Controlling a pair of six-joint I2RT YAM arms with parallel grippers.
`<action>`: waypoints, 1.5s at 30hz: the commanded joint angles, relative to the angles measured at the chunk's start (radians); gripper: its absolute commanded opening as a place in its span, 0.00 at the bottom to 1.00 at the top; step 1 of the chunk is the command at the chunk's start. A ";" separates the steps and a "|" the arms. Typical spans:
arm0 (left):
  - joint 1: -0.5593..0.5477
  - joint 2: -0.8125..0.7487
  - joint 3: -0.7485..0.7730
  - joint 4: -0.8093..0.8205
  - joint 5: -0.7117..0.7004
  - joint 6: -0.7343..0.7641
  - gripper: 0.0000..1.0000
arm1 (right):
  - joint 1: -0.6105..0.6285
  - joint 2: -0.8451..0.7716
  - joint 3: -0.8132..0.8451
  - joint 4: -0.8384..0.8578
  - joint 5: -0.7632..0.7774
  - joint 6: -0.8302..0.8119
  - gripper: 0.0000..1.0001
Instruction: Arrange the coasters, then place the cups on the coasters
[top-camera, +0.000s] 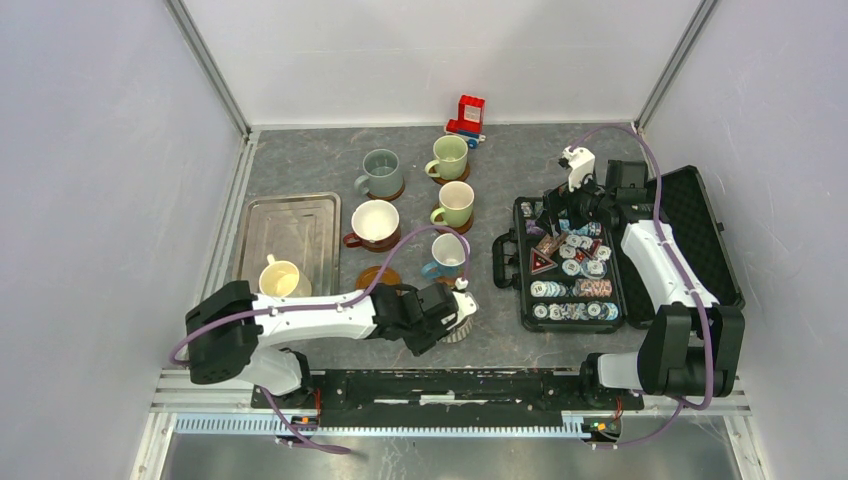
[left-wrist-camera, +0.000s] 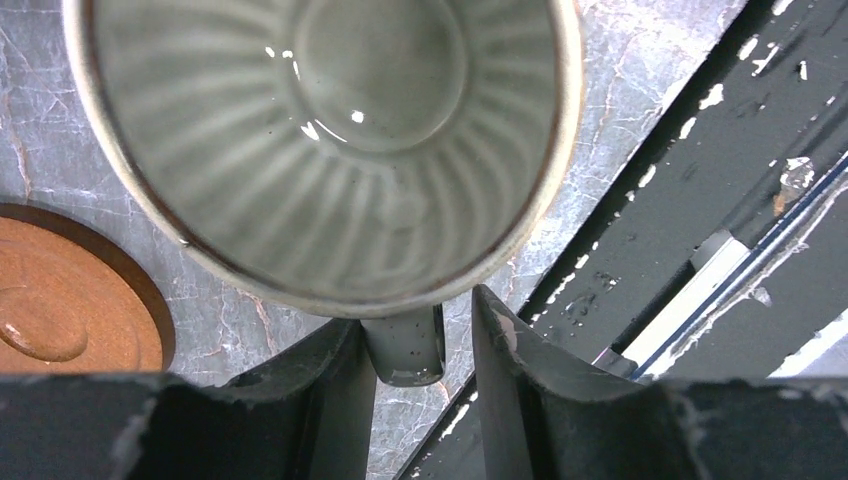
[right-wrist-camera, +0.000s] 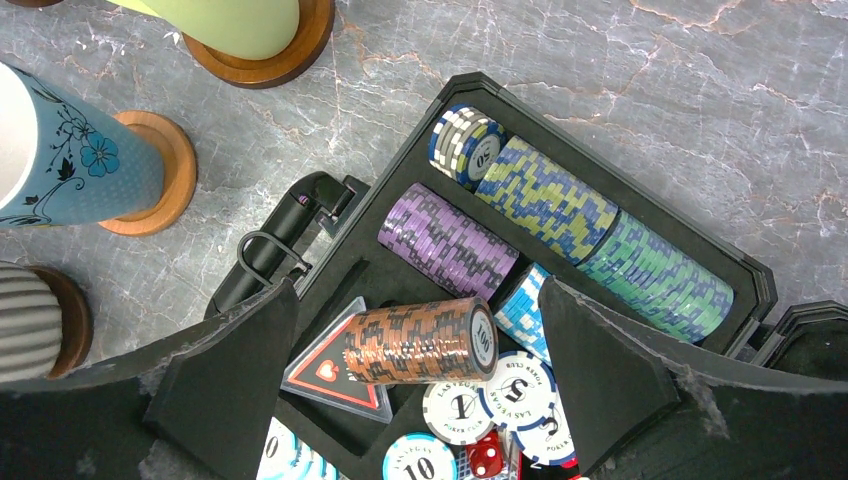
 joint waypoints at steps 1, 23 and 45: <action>-0.025 -0.046 0.007 0.031 0.012 0.002 0.47 | 0.000 -0.031 -0.005 0.010 -0.005 -0.014 0.98; 0.118 -0.240 0.213 -0.382 0.145 0.138 0.86 | -0.001 0.032 0.084 -0.065 -0.055 -0.071 0.98; 1.402 0.031 0.684 -0.715 0.517 0.930 1.00 | 0.001 0.261 0.306 -0.049 -0.107 -0.032 0.98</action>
